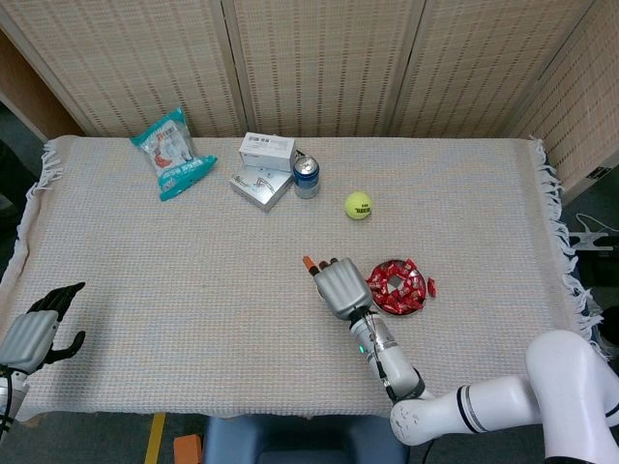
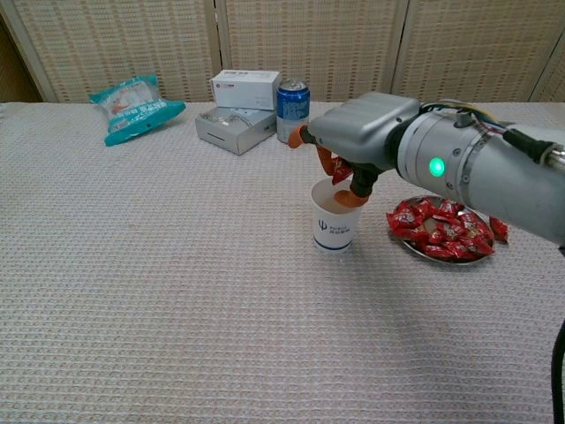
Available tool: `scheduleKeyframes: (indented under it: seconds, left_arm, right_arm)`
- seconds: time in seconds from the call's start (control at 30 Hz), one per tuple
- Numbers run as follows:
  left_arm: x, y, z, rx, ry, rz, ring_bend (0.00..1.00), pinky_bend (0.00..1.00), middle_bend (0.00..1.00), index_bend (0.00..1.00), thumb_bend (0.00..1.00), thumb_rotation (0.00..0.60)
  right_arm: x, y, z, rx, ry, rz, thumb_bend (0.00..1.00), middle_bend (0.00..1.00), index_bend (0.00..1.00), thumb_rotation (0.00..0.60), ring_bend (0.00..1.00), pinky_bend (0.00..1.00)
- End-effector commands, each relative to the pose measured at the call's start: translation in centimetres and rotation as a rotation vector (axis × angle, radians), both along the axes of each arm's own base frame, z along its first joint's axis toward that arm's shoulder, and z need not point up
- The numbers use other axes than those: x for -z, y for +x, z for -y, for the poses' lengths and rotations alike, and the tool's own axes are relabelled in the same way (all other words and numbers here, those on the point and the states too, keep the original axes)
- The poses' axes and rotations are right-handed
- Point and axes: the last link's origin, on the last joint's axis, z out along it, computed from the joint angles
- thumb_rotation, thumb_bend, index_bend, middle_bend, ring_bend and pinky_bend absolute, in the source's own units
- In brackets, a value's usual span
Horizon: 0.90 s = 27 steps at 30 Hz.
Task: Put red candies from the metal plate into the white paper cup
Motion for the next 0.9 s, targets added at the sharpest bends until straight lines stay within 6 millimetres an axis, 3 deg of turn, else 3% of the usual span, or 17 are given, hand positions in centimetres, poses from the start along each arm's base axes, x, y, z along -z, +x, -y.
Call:
scheduleKeyframes:
  seconds: [0.03, 0.5, 0.63, 0.73, 0.9]
  left_arm:
    - [0.0, 0.0, 0.0, -0.001, 0.000, 0.000, 0.07, 0.17, 0.07, 0.00, 0.44, 0.600]
    - [0.0, 0.0, -0.1, -0.002, -0.001, 0.000, 0.08, 0.19, 0.08, 0.00, 0.44, 0.600]
    - [-0.1, 0.0, 0.0, -0.002, 0.003, 0.002, 0.08, 0.19, 0.09, 0.00, 0.44, 0.600]
    - [-0.1, -0.1, 0.0, -0.002, 0.005, 0.003, 0.08, 0.19, 0.09, 0.00, 0.44, 0.600]
    - [0.1, 0.0, 0.0, -0.002, -0.002, -0.001, 0.08, 0.19, 0.09, 0.00, 0.44, 0.600]
  right_arm:
    - [-0.1, -0.2, -0.3, -0.007, 0.006, -0.006, 0.31, 0.34, 0.10, 0.600, 0.38, 0.65]
    - [-0.4, -0.8, -1.6, -0.011, 0.014, -0.048, 0.27, 0.30, 0.02, 0.600, 0.36, 0.62]
    - [-1.1, -1.1, -1.0, -0.028, -0.044, -0.011, 0.26, 0.28, 0.01, 0.600, 0.29, 0.59]
    - [-2.0, -2.7, -0.4, -0.008, -0.096, -0.014, 0.26, 0.25, 0.00, 0.600, 0.25, 0.57]
    - [-3.0, -6.2, 0.5, 0.083, -0.113, -0.083, 0.25, 0.24, 0.00, 0.600, 0.26, 0.57]
